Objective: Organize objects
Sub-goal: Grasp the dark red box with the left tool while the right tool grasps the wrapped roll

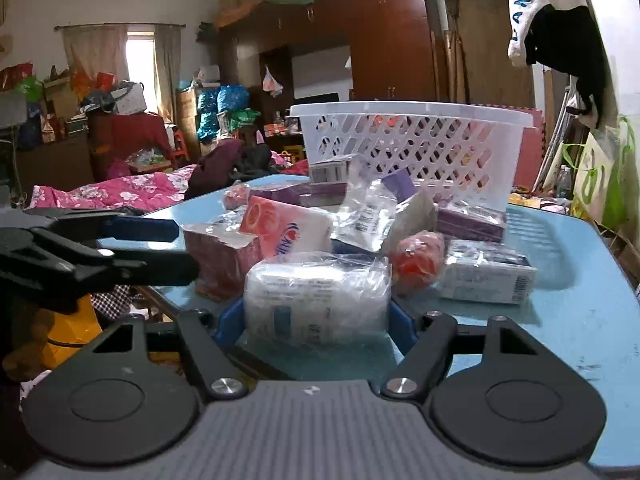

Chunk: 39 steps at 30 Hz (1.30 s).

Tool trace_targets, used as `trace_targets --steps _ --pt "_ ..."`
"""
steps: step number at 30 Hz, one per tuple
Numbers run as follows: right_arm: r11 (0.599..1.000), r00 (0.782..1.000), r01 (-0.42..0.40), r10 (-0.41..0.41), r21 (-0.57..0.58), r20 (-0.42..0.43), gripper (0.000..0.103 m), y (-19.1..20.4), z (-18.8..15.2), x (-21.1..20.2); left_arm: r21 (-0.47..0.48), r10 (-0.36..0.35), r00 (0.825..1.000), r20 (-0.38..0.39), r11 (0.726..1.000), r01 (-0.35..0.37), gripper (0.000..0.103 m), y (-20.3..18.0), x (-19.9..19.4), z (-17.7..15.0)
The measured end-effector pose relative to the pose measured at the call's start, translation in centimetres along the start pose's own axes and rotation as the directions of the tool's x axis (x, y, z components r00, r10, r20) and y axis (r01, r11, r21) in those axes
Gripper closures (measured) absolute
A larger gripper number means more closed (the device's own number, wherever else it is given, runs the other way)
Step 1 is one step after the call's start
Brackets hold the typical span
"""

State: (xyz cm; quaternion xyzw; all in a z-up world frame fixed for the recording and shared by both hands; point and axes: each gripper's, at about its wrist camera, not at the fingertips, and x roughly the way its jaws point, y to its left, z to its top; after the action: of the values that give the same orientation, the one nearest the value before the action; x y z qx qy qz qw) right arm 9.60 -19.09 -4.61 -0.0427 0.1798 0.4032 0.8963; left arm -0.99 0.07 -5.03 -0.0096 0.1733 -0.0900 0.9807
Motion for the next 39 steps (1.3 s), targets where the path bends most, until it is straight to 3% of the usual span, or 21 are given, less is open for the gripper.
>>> trace_targets --steps 6,12,13,14,15,25,32,39 --pt "0.999 0.999 0.042 -0.043 0.028 0.031 0.029 -1.3 -0.7 -2.2 0.025 0.0 0.998 -0.056 1.0 0.001 0.015 -1.7 1.9 -1.0" --pt "0.998 0.997 0.054 -0.055 0.036 0.046 0.028 -1.9 -0.9 -2.3 0.054 0.111 0.992 -0.053 0.993 -0.108 0.015 -2.7 3.4 -1.2" --pt "0.998 0.997 0.055 -0.056 0.034 0.047 0.028 -1.9 -0.9 -2.3 0.049 0.117 0.992 -0.053 0.992 -0.115 0.019 -2.6 3.5 -1.3" --pt "0.998 0.997 0.056 -0.057 0.033 0.047 0.028 -1.9 -0.9 -2.3 0.045 0.125 0.991 -0.048 0.991 -0.122 0.023 -2.5 3.6 -1.3" --pt "0.998 0.997 0.057 -0.058 0.033 0.048 0.028 -1.9 -0.9 -2.2 0.05 0.137 0.99 -0.042 0.99 -0.134 0.037 -2.5 3.5 -1.3" --pt "0.996 0.995 0.074 -0.077 0.045 0.069 0.029 -2.7 -0.8 -2.8 0.037 0.102 0.993 0.061 0.994 -0.105 0.038 -1.9 1.2 -0.8" --pt "0.995 0.987 0.093 -0.097 0.032 0.131 0.029 -3.3 1.8 -3.7 -0.017 0.07 0.988 0.134 0.997 -0.069 0.038 0.3 -0.1 2.7" --pt "0.986 0.969 0.151 -0.134 -0.071 0.206 0.029 -3.6 8.6 -2.1 -0.054 0.042 0.984 0.172 0.998 -0.033 0.038 3.5 1.7 10.0"
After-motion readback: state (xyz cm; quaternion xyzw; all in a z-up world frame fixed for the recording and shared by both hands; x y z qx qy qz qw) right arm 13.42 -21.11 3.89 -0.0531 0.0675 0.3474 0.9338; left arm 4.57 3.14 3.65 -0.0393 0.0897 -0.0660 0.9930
